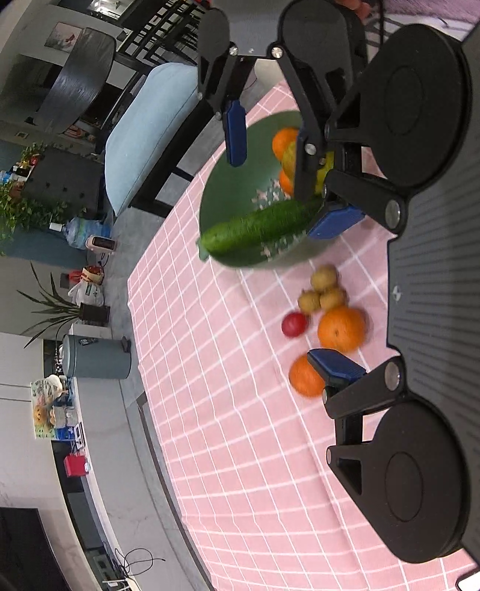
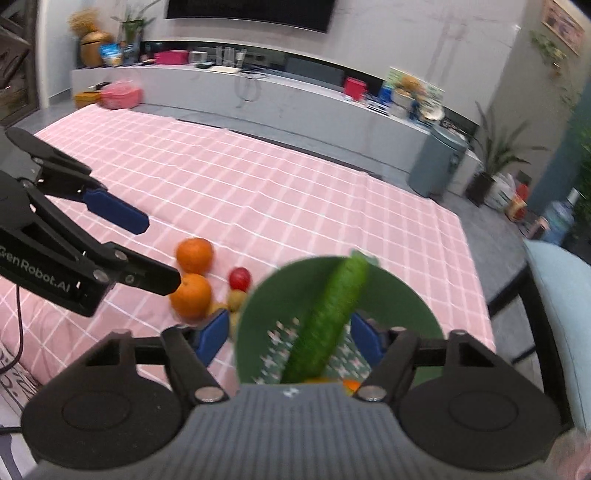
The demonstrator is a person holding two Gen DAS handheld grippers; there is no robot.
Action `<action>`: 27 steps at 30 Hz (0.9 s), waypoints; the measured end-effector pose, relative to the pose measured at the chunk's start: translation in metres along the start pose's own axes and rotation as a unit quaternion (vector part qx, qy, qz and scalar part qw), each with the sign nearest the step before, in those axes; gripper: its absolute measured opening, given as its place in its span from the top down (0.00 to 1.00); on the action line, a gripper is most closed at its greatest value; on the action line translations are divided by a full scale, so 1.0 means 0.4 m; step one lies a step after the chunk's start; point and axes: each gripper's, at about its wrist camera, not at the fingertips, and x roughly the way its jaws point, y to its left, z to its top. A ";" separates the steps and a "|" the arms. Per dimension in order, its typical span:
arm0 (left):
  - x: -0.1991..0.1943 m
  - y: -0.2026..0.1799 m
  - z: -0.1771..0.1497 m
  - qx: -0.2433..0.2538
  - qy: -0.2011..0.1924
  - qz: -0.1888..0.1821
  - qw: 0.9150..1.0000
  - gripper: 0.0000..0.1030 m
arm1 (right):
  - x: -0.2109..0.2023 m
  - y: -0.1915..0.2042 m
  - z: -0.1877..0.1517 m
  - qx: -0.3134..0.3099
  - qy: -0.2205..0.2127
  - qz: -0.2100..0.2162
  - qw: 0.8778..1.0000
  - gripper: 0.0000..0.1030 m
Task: Organize fruits
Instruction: 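Grasp a third orange with the right gripper while the left grasps another orange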
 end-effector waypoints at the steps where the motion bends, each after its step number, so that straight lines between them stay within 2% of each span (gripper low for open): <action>1: -0.001 0.012 -0.005 -0.001 0.000 0.001 1.000 0.23 | 0.007 0.009 0.008 -0.010 -0.002 0.006 1.000 0.40; 12: 0.061 0.134 -0.074 -0.054 0.022 0.003 0.998 0.26 | 0.090 0.075 0.068 -0.106 0.007 0.060 0.993 0.57; 17: 0.090 0.178 -0.076 -0.088 0.023 -0.002 0.996 0.30 | 0.134 0.105 0.078 -0.139 0.025 0.092 0.986 0.57; 23: 0.114 0.190 -0.061 -0.068 0.025 0.001 0.997 0.32 | 0.189 0.142 0.081 -0.155 0.051 0.124 0.979 0.57; 27: 0.129 0.200 -0.057 -0.066 0.026 -0.001 0.997 0.33 | 0.225 0.162 0.079 -0.158 0.068 0.130 0.976 0.57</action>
